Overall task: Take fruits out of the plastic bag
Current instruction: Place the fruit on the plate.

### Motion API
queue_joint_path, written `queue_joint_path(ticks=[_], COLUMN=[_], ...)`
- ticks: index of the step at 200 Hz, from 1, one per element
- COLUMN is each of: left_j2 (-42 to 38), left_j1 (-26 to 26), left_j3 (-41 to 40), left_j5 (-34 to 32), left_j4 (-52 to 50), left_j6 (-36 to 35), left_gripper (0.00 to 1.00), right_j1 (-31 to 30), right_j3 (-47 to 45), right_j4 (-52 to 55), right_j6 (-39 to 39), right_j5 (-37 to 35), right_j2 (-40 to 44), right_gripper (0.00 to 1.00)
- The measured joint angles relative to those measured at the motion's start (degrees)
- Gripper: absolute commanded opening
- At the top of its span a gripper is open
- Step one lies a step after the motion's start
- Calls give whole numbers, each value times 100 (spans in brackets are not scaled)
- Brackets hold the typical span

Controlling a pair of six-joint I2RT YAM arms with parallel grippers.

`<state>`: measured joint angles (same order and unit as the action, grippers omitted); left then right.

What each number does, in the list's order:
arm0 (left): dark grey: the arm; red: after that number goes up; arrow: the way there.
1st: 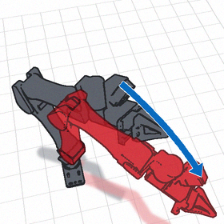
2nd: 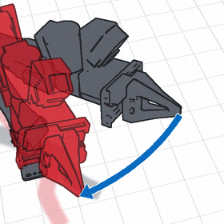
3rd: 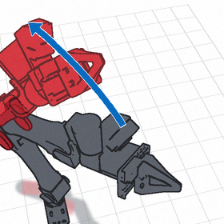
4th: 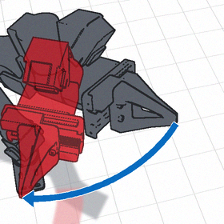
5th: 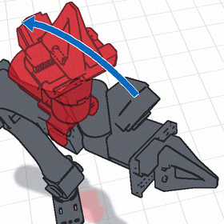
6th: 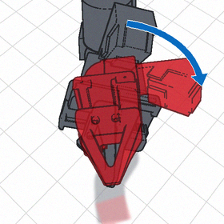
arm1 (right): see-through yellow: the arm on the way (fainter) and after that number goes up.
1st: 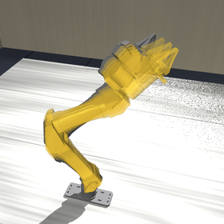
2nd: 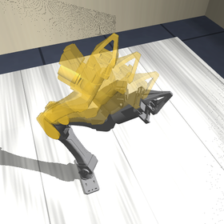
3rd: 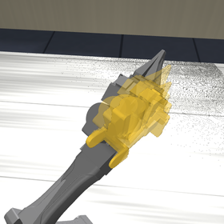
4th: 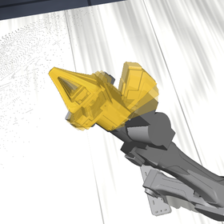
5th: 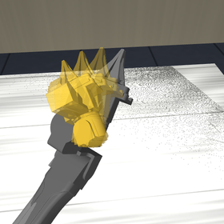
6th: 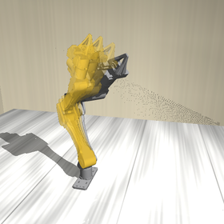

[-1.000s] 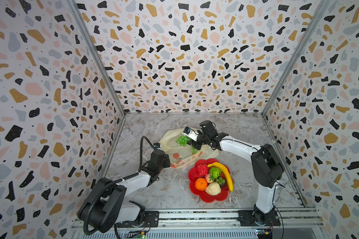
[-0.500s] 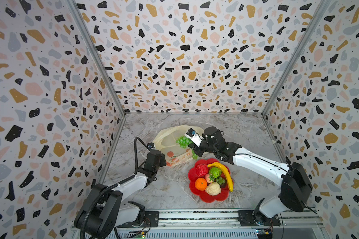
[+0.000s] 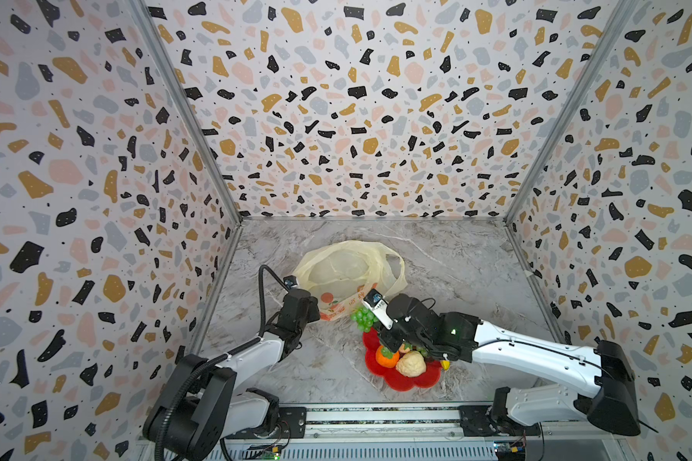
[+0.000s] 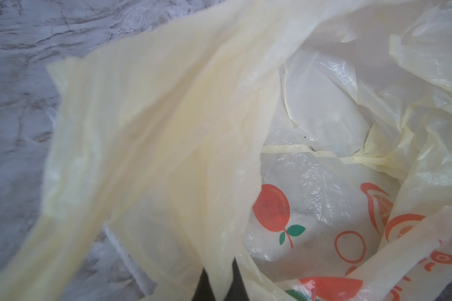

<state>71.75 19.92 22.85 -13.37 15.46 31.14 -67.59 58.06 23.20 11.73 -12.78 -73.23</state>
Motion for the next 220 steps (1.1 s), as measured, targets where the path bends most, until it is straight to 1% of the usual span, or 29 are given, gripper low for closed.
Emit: queue_joint_path(ticks=[34, 63, 91, 134, 184, 220], left_j2=[35, 98, 103, 103, 136, 136], left_j1=[0, 0, 0, 0, 0, -2], left_j3=[0, 0, 0, 0, 0, 0], left_j5=[70, 87, 90, 94, 142, 184], left_j4=[2, 2, 4, 4, 4, 7], left_j6=[0, 0, 0, 0, 0, 0], left_gripper=[0, 0, 0, 1, 0, 1], right_j1=[-444, -566, -621, -741, -896, -964], right_j3=[-326, -535, -693, -697, -695, -664], right_j4=[433, 625, 632, 616, 584, 557], right_j6=[861, 1427, 1757, 2011, 2061, 2061], right_j5=[-363, -597, -719, -1036, -1300, -1491], right_j2=[138, 140, 133, -87, -610, -861], right_gripper=[27, 27, 27, 28, 29, 32])
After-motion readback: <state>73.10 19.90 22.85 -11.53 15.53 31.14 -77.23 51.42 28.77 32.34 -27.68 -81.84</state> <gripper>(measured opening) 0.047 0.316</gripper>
